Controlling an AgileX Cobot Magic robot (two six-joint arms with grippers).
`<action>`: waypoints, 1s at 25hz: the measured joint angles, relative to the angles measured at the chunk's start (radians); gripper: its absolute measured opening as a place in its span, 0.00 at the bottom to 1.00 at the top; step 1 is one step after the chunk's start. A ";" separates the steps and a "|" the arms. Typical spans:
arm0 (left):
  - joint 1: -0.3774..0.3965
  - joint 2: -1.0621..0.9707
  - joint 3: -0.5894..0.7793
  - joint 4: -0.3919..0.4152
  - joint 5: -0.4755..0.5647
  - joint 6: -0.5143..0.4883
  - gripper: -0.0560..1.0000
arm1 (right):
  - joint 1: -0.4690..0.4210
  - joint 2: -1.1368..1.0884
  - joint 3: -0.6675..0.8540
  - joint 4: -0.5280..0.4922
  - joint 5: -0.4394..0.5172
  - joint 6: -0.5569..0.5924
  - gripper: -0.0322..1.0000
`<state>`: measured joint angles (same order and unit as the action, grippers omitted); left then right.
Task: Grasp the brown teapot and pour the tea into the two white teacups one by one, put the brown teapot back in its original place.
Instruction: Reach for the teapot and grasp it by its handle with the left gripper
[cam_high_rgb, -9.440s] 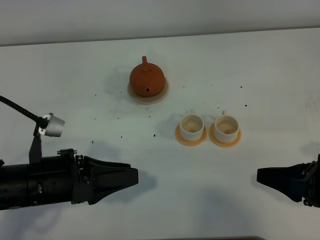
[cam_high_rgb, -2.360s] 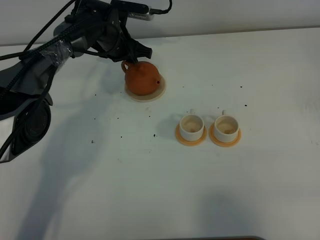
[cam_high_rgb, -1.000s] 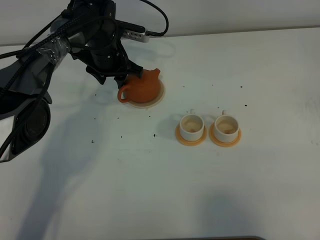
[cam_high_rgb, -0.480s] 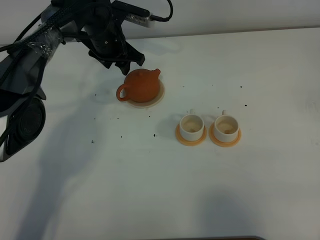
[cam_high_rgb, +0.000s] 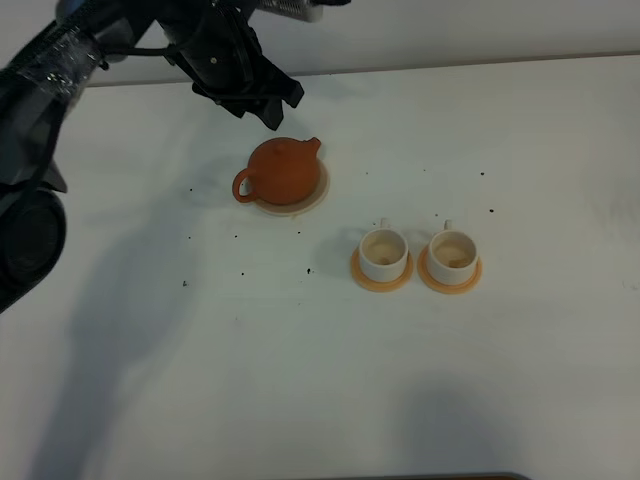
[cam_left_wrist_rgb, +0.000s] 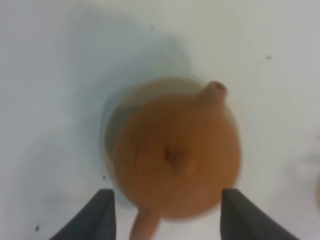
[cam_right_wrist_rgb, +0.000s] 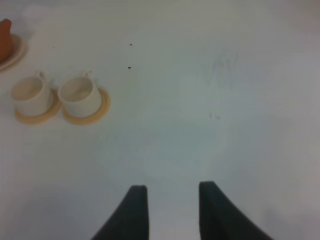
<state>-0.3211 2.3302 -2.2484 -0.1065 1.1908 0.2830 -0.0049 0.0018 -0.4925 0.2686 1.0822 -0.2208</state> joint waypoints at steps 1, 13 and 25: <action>0.000 -0.037 0.039 0.000 0.000 0.012 0.50 | 0.000 0.000 0.000 0.000 0.000 0.000 0.27; 0.007 -0.193 0.378 0.040 -0.002 0.123 0.50 | 0.000 0.000 0.000 0.000 0.000 0.000 0.27; 0.000 -0.009 0.211 0.121 -0.002 0.322 0.48 | 0.000 0.000 0.000 0.000 0.000 0.000 0.27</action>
<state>-0.3213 2.3216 -2.0378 0.0148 1.1889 0.6054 -0.0049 0.0018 -0.4925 0.2686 1.0822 -0.2208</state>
